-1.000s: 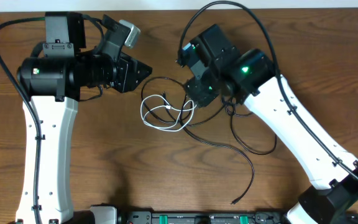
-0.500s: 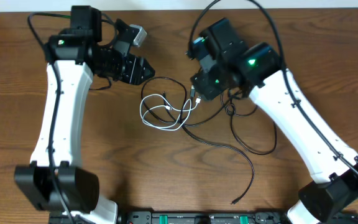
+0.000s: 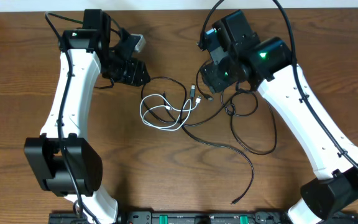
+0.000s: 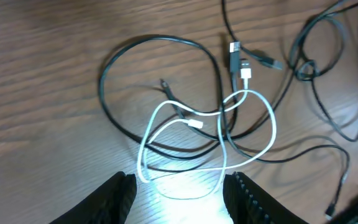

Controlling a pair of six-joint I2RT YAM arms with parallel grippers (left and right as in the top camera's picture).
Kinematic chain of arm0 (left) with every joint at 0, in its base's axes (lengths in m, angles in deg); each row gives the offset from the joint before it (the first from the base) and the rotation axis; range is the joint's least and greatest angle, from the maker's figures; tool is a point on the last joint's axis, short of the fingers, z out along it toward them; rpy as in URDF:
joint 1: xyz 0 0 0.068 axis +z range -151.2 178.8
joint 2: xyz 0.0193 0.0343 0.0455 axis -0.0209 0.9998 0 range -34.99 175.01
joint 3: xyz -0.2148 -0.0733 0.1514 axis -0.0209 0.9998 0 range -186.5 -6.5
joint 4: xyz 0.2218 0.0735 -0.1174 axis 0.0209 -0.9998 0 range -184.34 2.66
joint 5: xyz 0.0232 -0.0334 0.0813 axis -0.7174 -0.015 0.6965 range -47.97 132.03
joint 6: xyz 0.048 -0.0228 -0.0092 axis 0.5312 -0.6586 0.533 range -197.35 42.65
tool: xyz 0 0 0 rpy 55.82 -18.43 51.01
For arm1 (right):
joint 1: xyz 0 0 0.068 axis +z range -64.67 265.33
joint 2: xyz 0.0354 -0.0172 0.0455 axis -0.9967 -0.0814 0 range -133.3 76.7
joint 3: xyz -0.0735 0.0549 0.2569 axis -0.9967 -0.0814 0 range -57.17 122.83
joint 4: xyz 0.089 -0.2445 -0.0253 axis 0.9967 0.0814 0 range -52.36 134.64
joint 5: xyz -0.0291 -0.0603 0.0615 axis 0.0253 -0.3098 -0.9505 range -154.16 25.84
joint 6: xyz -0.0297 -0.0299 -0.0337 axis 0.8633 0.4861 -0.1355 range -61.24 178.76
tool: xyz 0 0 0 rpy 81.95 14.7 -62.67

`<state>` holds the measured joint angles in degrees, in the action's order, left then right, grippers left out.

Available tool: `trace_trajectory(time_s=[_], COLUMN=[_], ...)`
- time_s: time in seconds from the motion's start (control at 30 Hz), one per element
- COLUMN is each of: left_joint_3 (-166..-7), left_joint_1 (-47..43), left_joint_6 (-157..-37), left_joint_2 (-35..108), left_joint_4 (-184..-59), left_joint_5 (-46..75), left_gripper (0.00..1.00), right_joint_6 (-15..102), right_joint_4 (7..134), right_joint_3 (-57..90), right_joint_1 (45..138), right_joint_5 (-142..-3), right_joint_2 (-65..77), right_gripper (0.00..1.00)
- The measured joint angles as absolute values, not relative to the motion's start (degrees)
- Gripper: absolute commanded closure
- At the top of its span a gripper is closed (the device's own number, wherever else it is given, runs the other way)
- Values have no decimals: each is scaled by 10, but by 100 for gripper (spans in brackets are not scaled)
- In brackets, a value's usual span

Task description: Untangle cables

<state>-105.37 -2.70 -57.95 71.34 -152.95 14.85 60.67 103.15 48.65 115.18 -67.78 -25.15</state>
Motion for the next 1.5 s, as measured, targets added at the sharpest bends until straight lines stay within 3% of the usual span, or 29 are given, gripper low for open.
trace_trajectory(time_s=[0.7, 1.5], left_joint_3=[-1043, -1043], left_joint_1=[-27, -28], left_joint_6=[-581, -581], left_joint_2=[836, 851], left_joint_4=[-1537, -1540], left_joint_5=[170, 168], left_gripper=[49, 49], right_joint_6=[609, 609], right_joint_4=[1026, 1025], right_joint_3=[487, 487], right_joint_1=[1143, 1141], right_joint_5=[-678, -678], right_joint_2=[-251, -251], right_gripper=[38, 37])
